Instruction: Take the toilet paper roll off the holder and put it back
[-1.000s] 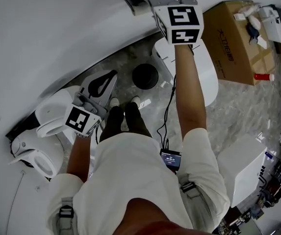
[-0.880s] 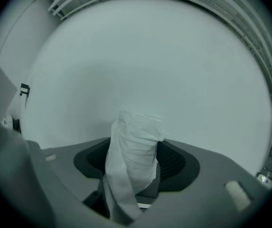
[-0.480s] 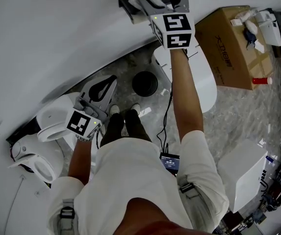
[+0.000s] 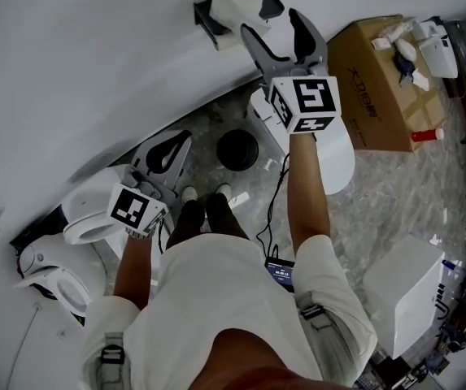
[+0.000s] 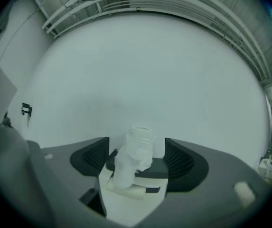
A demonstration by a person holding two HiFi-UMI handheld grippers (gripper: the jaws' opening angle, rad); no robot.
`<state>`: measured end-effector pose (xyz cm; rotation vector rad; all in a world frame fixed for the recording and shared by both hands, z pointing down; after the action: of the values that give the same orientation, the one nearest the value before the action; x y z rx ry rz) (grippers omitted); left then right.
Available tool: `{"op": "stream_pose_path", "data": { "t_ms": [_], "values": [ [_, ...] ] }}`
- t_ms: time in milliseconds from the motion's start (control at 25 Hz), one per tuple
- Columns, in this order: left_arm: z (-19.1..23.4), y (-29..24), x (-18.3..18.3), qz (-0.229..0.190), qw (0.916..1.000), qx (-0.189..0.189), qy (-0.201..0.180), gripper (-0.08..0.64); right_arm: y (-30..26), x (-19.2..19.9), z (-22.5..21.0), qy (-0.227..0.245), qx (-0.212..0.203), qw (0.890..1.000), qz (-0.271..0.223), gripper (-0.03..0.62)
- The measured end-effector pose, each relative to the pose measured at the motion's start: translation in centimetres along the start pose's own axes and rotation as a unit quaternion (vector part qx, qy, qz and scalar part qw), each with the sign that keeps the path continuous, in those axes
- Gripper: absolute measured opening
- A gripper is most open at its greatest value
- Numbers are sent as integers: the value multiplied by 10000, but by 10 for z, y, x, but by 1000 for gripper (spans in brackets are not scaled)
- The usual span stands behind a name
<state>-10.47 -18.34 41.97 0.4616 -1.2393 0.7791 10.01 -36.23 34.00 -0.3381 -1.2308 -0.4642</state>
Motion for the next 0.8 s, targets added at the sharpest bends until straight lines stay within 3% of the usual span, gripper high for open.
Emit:
{"op": "stream_pose_path", "data": {
  "t_ms": [360,600,800],
  "values": [
    [-8,17,-23,-193,9996,78,-165,6,110,-11,49,-172,-549,9983,96,396],
    [-16,24,-29,-242,9992,262,-180,3,171,-30,73,-723,-116,9972,-144,413],
    [-30,24,-34,-273,9981,510,-227,3,190,-45,102,-718,-258,9970,-131,419]
  ]
}}
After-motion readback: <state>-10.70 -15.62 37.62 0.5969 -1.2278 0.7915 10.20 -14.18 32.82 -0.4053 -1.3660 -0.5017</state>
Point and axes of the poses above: the fingertips, and each gripper's own axes: y backward along the fingers, z to its left, x out of its underside, the point moved 7 cm from there along y, backward along the fingers, and after that the axes turned 10 degrees about y, right-handed, at the moved point
